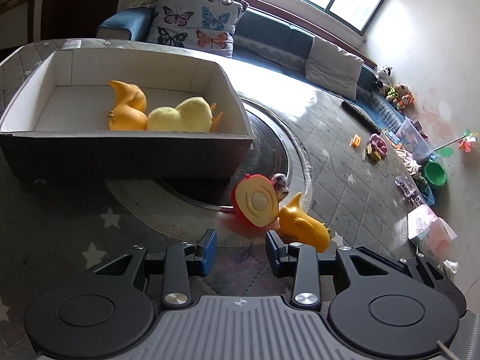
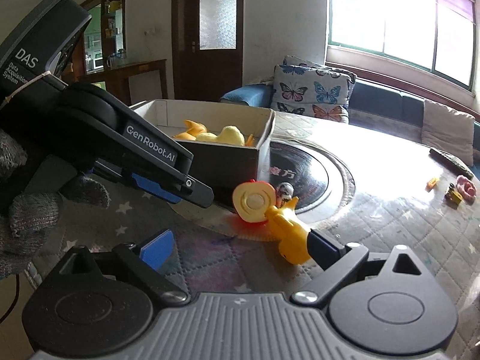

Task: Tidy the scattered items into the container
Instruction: 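Withdraw both grippers toward the red apple toy and remaining orange duck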

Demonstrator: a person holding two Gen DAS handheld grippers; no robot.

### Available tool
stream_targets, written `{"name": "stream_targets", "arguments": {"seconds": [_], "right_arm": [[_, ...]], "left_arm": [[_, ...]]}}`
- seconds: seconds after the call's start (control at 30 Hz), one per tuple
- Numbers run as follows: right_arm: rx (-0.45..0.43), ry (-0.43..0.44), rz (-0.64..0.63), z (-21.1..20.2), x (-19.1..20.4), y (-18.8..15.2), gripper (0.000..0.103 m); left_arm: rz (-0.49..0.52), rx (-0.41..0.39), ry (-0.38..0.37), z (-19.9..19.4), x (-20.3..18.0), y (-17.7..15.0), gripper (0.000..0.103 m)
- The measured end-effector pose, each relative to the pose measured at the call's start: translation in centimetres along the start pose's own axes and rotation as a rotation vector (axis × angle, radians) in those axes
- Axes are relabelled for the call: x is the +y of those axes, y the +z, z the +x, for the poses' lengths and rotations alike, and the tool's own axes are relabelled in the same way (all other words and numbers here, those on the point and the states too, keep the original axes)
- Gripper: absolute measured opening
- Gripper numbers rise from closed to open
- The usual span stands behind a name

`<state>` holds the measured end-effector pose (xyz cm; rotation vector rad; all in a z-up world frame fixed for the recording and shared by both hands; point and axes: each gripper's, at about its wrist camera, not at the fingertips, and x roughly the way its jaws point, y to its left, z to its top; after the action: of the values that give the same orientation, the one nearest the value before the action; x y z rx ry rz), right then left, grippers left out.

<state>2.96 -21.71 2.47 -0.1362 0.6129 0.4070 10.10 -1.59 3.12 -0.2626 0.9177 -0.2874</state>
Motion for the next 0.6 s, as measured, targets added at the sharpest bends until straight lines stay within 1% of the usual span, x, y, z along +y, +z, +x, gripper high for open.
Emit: {"name": "stream_targets", "arguments": {"seconds": [0.13, 0.2, 0.33, 0.6], "right_arm": [[0.014, -0.010, 0.020, 0.1, -0.6, -0.5, 0.098], [0.019, -0.021, 0.023, 0.1, -0.6, -0.7, 0.101], [0.031, -0.035, 0.028, 0.2, -0.8, -1.0, 0.103], [0.056, -0.059, 0.054, 0.5, -1.3, -1.4, 0.103]], "left_arm": [[0.003, 0.016, 0.001, 0.5, -0.3, -0.3, 0.039], [0.006, 0.021, 0.000, 0.6, -0.4, -0.3, 0.039], [0.013, 0.029, -0.002, 0.9, -0.8, -0.4, 0.039], [0.023, 0.045, -0.004, 1.5, -1.3, -0.6, 0.039]]}}
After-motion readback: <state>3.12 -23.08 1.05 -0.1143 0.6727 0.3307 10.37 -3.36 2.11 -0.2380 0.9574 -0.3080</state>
